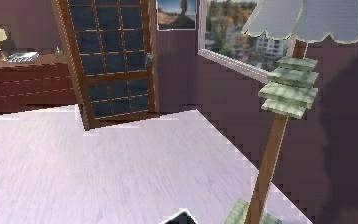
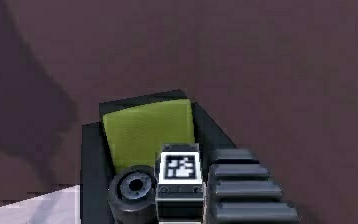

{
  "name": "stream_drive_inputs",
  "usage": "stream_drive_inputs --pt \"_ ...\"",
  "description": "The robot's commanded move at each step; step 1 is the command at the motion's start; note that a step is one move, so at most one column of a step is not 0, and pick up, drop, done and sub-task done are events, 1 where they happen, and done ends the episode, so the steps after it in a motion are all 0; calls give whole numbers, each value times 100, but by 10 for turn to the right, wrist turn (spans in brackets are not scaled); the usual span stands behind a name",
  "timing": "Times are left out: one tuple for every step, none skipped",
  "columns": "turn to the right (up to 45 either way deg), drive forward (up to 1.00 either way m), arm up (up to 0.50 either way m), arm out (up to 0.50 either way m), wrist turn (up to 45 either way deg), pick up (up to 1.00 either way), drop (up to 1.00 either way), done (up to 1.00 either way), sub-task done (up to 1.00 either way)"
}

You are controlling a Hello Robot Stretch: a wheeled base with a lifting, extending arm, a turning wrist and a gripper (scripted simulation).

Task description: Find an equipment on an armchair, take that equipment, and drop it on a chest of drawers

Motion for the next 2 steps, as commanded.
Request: stream_drive_inputs --pt "-450 0 0 0 0 0 0 0 0" --pt "-450 0 0 0 0 0 0 0 0"
